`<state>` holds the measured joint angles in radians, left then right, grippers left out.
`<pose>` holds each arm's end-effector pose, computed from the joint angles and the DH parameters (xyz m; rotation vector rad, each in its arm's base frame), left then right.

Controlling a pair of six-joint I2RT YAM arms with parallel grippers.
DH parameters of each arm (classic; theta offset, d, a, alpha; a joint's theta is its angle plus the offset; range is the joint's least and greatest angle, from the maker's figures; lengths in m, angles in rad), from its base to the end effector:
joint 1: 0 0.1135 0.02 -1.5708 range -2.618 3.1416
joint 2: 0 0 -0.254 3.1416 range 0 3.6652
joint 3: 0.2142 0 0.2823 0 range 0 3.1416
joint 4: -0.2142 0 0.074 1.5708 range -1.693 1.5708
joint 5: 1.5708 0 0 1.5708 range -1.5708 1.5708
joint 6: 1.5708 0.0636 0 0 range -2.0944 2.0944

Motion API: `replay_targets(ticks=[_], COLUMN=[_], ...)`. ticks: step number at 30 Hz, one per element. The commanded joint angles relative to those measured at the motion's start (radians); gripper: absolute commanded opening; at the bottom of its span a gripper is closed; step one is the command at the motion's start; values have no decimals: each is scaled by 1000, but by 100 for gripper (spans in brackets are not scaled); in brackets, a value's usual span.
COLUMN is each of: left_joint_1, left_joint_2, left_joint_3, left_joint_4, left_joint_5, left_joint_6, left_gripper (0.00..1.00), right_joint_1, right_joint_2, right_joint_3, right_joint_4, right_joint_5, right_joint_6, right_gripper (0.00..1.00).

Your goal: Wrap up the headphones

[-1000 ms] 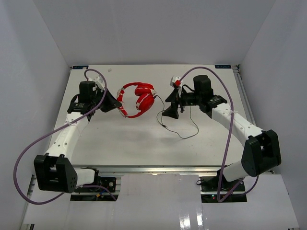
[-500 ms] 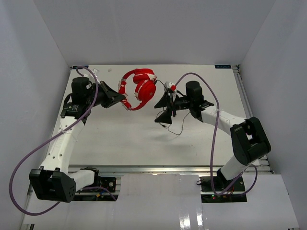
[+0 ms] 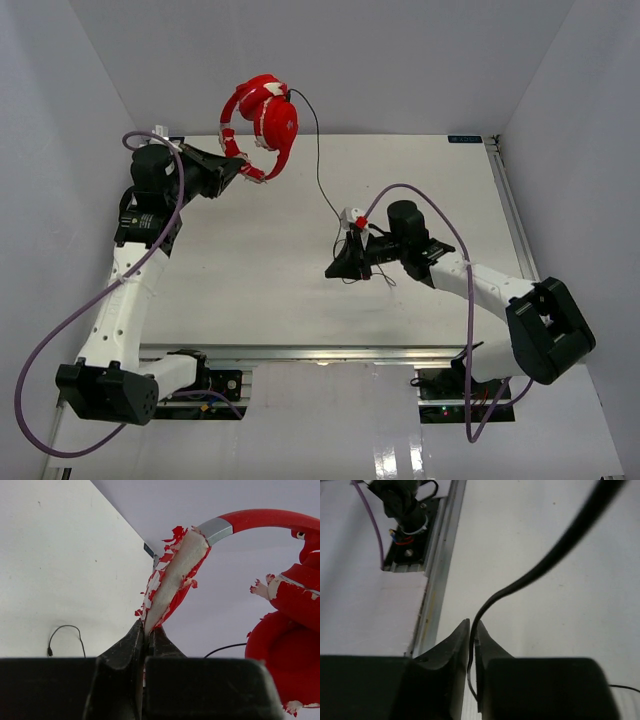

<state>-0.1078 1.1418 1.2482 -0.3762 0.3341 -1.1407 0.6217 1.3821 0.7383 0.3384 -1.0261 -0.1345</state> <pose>0.3074 -0.0543 0.3977 -0.7562 1.8458 -1.1507 0.2374 0.2370 0.2133 -1.3357 1.3780 1.2834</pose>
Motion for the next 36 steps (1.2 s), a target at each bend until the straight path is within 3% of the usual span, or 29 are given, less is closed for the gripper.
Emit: replay_targets(ticks=[1,5,6,7,9,10,14,19,26,32,36], left_joint_1=[0,-44,-68,-69,-134,-156,-214,-287,-291,-305,-316], left_joint_2=[65,193,219,247,334,362,459,537,507,503,437], left_joint_3=[88,201,223,245,295,305,311,287,124,32,-48], left_joint_4=[46,-18,-48,-49,-81,-86,-99,-99,-38,35,132], left_joint_5=[-158,-288,-313,-342,-445,-467,-477,-391,-140,106,201], left_joint_6=[-67,95,155,157,281,319,455,653,804,834,810], left_gripper=[0,0,0,0,0,0,0,0,0,0,0], right_joint_1=[65,139,177,178,237,247,250,236,215,124,51], right_joint_2=[-22,35,58,58,50,39,6,31,13,2,27], right_joint_3=[221,434,463,482,433,405,376,456,579,676,652], right_joint_4=[-427,-786,-837,-880,-881,-862,-805,-803,-824,-817,-808], right_joint_5=[322,713,886,890,1326,1453,1674,1720,1622,1308,1156], right_joint_6=[-257,-435,-500,-501,-644,-697,-911,-1014,-1047,-960,-896], right_gripper=[8,8,8,8,8,8,8,8,8,8,8])
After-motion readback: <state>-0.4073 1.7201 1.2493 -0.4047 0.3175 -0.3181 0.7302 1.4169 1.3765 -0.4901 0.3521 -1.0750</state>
